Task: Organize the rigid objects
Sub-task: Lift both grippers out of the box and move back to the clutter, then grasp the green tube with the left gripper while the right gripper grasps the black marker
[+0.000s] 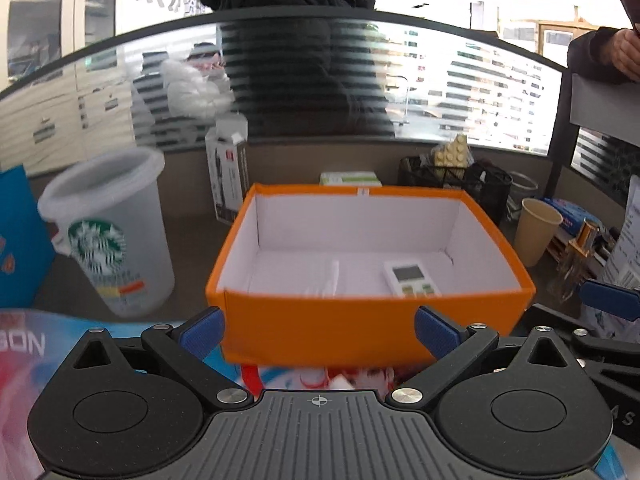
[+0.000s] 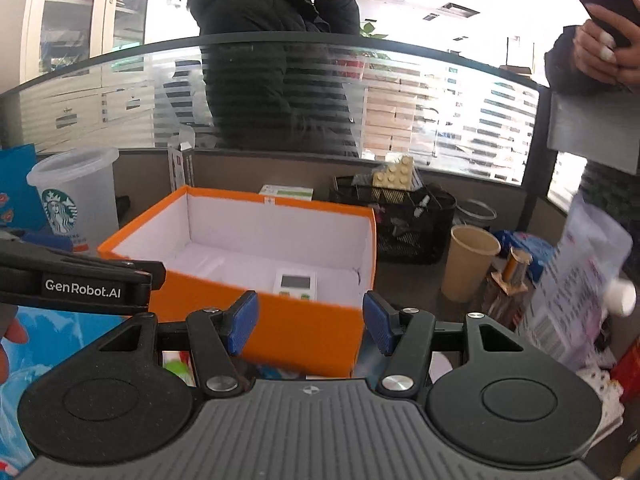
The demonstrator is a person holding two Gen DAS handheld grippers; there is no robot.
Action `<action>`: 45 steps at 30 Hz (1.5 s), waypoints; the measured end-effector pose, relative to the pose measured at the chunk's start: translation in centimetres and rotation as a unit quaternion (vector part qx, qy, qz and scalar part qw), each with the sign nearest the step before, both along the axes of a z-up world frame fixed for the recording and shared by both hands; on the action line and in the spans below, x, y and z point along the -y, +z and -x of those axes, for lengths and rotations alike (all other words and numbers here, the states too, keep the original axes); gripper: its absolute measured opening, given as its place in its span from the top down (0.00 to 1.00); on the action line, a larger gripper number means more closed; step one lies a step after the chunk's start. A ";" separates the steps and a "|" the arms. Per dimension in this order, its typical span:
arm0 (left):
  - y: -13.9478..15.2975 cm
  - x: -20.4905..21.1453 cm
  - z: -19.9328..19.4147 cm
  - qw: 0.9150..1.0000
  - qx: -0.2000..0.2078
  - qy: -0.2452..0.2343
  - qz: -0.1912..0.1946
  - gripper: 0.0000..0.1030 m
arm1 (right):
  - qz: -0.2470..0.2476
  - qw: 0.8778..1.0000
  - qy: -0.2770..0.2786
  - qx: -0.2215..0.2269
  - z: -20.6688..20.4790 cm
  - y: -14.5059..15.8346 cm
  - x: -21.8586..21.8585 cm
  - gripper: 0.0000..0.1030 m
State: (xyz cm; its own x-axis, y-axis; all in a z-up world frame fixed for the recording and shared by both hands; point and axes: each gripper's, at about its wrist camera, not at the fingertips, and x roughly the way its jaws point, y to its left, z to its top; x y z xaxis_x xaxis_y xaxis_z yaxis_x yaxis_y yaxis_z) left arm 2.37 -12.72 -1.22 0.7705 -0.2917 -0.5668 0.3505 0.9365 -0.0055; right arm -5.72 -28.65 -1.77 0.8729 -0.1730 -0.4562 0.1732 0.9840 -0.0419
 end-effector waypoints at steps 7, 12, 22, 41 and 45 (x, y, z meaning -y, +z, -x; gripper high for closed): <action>-4.0 0.1 0.5 0.999 -0.038 0.017 -0.011 0.01 | -0.019 1.000 -0.005 -0.021 1.2 -3.8 0.4 0.48; -5.8 0.4 0.8 0.998 -0.044 0.029 -0.022 0.01 | -0.025 0.999 -0.004 -0.037 1.3 -5.8 0.5 0.48; -8.5 -0.4 3.3 0.997 -0.035 0.066 0.031 0.01 | -0.001 1.000 0.000 -0.026 3.1 -8.4 0.0 0.49; -10.8 3.7 3.4 0.997 -0.034 0.061 -0.012 0.01 | -0.012 0.999 -0.006 -0.052 2.7 -10.3 1.2 0.49; -11.0 3.2 3.4 0.997 -0.039 0.056 -0.033 0.01 | -0.006 0.999 -0.003 -0.049 2.9 -10.2 1.0 0.49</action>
State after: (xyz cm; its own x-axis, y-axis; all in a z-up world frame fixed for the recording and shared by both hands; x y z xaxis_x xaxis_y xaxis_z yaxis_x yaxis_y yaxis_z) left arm -1.00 -15.90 -12.19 0.7487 -0.1659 -0.6419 0.2441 0.9691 0.0342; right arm -8.62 -29.62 -11.98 0.8231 -0.1731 -0.5408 0.1752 0.9834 -0.0480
